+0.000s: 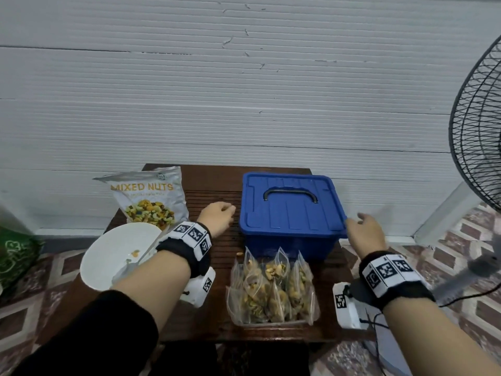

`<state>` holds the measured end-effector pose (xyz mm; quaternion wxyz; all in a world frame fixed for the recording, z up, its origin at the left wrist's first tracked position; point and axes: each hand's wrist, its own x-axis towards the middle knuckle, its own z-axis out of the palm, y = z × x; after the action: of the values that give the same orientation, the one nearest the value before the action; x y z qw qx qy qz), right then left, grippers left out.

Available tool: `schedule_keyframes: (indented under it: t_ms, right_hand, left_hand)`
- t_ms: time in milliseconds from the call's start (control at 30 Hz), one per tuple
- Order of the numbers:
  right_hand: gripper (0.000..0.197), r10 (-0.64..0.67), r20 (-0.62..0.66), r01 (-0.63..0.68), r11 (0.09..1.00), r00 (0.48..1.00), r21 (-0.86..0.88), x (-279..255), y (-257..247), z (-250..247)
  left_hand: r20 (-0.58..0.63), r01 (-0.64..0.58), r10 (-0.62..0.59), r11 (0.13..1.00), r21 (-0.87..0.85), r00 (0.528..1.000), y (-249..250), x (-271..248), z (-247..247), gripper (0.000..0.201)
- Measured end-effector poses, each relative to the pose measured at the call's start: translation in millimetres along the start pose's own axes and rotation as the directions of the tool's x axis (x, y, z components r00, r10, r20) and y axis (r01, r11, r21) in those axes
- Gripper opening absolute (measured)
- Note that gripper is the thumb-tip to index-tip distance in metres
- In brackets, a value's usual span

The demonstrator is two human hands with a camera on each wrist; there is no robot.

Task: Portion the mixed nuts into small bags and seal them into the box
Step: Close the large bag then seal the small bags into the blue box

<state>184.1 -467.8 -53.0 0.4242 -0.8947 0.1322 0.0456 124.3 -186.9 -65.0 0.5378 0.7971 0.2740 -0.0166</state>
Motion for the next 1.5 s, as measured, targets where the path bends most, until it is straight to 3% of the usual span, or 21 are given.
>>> schedule_keyframes:
  t_ms: [133,267,500,600,767,867,967,1267,1500]
  right_hand:
    - [0.038,-0.075,0.110,0.092,0.983,0.991,-0.156,17.4,-8.9,8.4]
    - [0.042,-0.072,0.084,0.086,0.980,0.994,-0.181,18.0,-8.0,10.7]
    - [0.020,-0.084,0.100,0.101,0.979,0.991,-0.175,14.8,-12.1,16.1]
    - [0.019,-0.090,0.107,0.110,0.974,0.990,-0.200,12.0,-15.4,18.9]
    - [0.036,-0.131,0.175,0.176,0.946,0.976,-0.272,8.4,-22.7,16.8]
    - [0.032,-0.140,0.195,0.196,0.932,0.971,-0.306,10.1,-27.2,15.8]
    - [0.029,-0.125,0.178,0.177,0.931,0.976,-0.321,12.4,-30.9,14.1]
    - [0.032,-0.203,0.117,0.224,0.951,0.972,-0.214,35.1,-74.1,-7.7]
    - [0.031,-0.217,0.088,0.217,0.976,0.972,0.016,91.7,-142.7,-22.1]
  left_hand:
    - [0.057,0.003,-0.002,1.000,-0.022,0.998,8.3,8.4,9.3,0.044]
    - [0.011,-0.005,0.005,0.999,0.053,1.000,1.8,11.0,5.0,0.021]
    - [-0.008,0.058,-0.058,0.998,0.024,0.998,-10.0,5.0,-13.6,0.014]
    - [-0.012,0.063,-0.063,0.998,0.014,0.998,-12.1,3.5,-19.6,0.021]
    - [0.004,-0.028,0.028,0.986,0.163,1.000,-8.9,1.8,-20.8,0.040]
    - [-0.031,-0.084,0.102,0.933,0.350,0.994,-3.9,-0.6,-21.1,0.039]
    - [-0.045,-0.090,0.115,0.925,0.370,0.992,1.1,1.1,-22.1,0.043]
    - [-0.109,-0.189,0.243,0.912,0.363,0.964,48.1,12.0,-44.4,0.042]
    - [-0.111,-0.221,0.265,0.928,0.301,0.958,113.7,71.7,-59.5,0.041]
